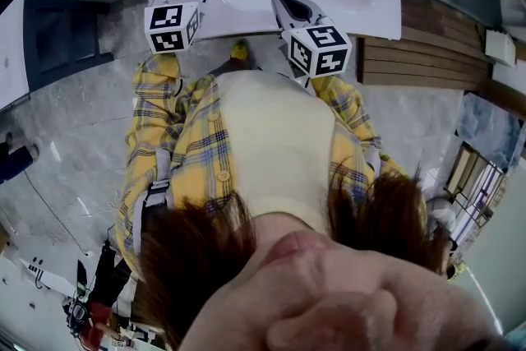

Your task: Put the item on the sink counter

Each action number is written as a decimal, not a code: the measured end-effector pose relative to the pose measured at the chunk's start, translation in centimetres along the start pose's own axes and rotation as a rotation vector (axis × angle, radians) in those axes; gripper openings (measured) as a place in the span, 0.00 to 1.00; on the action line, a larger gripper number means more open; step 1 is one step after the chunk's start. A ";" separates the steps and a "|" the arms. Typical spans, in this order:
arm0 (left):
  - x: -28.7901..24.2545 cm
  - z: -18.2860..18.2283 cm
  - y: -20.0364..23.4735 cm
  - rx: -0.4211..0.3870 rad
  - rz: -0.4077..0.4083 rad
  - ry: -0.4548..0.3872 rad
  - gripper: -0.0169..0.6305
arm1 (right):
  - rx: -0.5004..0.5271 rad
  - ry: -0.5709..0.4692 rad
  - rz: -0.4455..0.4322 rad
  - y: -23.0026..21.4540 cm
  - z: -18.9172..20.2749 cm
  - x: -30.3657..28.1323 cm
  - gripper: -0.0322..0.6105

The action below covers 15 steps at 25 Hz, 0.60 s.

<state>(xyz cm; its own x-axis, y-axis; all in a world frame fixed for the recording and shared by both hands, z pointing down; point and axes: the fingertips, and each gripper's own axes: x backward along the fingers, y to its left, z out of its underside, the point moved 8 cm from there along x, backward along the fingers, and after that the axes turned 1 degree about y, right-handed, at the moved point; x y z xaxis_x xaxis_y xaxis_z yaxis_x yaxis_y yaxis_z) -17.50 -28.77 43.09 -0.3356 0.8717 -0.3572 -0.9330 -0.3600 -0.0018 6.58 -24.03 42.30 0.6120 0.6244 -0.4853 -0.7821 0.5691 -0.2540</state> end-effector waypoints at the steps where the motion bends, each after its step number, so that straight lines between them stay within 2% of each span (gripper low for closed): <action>1: 0.4 -0.1 -0.2 -0.001 0.005 -0.005 0.58 | 0.000 -0.002 0.000 0.0 0.0 0.0 0.07; 11: 3.7 -2.1 -2.0 0.041 0.046 -0.071 0.48 | -0.003 -0.022 0.013 -0.3 -0.2 0.2 0.07; 15: 5.1 -2.7 -3.0 0.079 0.044 -0.099 0.40 | -0.005 -0.034 0.023 -0.4 -0.5 0.5 0.07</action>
<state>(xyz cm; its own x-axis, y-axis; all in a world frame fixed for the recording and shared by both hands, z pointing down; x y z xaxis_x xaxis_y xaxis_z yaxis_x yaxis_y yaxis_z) -16.08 -24.13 38.74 -0.3844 0.8855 -0.2612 -0.9229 -0.3749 0.0872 7.15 -24.20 41.78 0.5975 0.6549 -0.4627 -0.7964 0.5517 -0.2476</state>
